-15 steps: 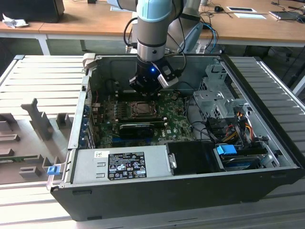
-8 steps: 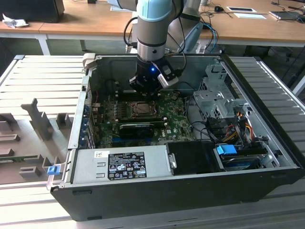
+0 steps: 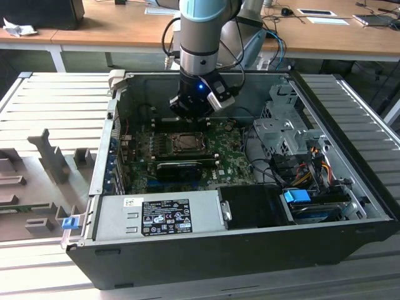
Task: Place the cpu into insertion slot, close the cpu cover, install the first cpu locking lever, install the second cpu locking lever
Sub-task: 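Install the first cpu locking lever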
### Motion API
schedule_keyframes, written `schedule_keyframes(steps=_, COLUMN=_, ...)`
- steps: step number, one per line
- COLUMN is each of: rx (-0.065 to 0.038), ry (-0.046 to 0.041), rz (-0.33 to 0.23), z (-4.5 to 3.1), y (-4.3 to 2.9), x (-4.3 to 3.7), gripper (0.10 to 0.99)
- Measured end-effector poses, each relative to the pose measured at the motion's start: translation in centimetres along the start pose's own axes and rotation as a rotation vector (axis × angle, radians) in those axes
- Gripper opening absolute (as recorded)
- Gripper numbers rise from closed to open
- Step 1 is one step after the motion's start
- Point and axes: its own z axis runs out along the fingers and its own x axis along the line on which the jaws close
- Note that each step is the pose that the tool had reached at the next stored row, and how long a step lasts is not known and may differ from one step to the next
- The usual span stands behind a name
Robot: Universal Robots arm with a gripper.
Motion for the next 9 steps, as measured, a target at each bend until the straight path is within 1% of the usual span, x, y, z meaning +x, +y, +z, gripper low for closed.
schedule_keyframes(steps=1, rx=0.0, ry=0.0001, rz=0.0, z=-0.13, y=0.01, x=0.0, gripper=0.106)
schedule_keyframes(steps=9, rx=0.0, ry=0.0002, rz=0.0, z=-0.18, y=-0.38, x=0.03, gripper=0.106)
